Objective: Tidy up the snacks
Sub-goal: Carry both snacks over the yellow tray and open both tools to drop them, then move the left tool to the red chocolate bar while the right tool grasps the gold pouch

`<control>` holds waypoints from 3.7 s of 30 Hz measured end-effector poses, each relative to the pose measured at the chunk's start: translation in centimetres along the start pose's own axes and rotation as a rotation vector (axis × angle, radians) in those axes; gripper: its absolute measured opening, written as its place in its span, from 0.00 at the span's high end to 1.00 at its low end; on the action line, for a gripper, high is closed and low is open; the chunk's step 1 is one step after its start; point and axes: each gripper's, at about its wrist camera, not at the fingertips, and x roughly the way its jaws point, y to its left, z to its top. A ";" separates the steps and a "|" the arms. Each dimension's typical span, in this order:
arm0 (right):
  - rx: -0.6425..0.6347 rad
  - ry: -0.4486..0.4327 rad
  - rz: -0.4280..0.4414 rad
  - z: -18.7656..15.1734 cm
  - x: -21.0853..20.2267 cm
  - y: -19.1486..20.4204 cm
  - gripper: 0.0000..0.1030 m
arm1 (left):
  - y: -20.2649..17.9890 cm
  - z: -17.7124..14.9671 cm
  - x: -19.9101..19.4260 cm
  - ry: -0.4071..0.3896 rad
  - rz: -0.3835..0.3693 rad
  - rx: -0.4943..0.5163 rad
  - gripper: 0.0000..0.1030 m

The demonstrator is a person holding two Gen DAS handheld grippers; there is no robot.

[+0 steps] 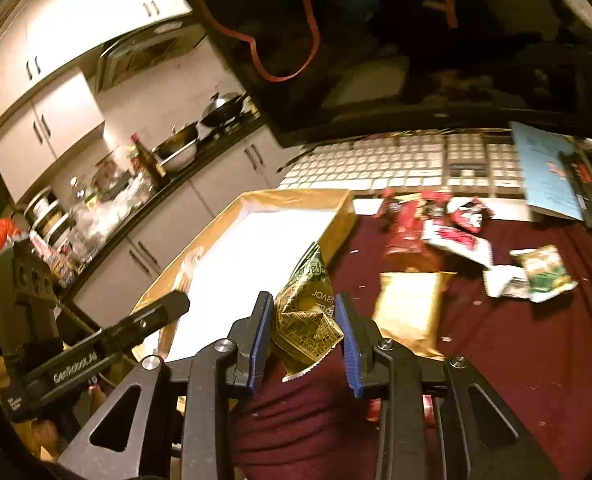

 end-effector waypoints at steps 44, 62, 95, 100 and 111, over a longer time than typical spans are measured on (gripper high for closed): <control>-0.238 0.179 0.039 -1.9 9.5 9.6 0.41 | 7.0 0.7 1.7 0.077 0.392 -0.051 0.39; 0.249 0.021 -0.047 -0.8 -2.9 -9.1 0.32 | -6.1 -2.3 1.5 0.141 -0.020 0.186 0.31; 0.021 0.230 -0.326 -0.5 7.6 -4.9 0.54 | -6.6 -3.4 2.4 0.149 0.094 0.216 0.31; 0.079 0.134 -0.161 -1.0 3.6 -6.8 0.54 | -7.5 -3.9 2.9 0.166 0.067 0.248 0.31; 0.301 -0.030 -0.166 -2.5 -2.8 -14.6 0.54 | -14.5 -7.2 7.8 0.308 -0.100 0.577 0.31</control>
